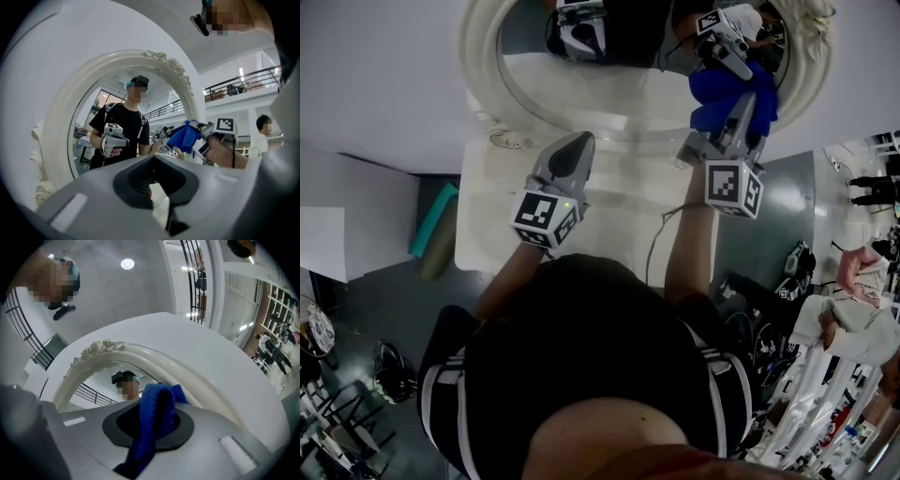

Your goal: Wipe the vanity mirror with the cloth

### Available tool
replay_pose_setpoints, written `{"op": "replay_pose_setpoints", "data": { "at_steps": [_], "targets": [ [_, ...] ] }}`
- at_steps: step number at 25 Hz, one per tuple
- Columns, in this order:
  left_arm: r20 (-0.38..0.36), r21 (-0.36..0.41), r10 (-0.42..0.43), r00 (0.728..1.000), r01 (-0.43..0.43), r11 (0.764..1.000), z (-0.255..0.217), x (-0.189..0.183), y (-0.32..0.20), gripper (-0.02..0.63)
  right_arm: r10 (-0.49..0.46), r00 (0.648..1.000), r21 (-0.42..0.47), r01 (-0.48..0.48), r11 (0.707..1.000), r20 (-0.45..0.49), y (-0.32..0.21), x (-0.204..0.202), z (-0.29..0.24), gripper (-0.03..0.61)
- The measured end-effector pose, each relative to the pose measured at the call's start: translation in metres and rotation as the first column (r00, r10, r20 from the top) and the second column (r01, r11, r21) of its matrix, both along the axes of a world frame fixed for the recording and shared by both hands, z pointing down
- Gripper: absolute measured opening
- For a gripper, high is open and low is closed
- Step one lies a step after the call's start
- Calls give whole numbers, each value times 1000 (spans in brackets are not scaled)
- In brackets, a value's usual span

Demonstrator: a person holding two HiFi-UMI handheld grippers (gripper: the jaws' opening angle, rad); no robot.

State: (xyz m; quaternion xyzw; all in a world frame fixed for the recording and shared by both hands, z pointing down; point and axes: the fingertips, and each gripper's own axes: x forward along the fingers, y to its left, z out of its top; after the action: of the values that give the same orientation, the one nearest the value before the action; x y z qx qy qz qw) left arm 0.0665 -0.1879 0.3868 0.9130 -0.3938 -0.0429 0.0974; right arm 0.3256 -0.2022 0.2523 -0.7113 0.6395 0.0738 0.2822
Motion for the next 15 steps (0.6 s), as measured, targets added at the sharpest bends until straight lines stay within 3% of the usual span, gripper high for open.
{"op": "replay_pose_setpoints", "data": {
  "at_steps": [15],
  "targets": [
    [1,2,-19,1000,19,1000,-3,-14,3,9,-11,997,47,14,999,-70,-3,-19,-46,41]
  ]
}}
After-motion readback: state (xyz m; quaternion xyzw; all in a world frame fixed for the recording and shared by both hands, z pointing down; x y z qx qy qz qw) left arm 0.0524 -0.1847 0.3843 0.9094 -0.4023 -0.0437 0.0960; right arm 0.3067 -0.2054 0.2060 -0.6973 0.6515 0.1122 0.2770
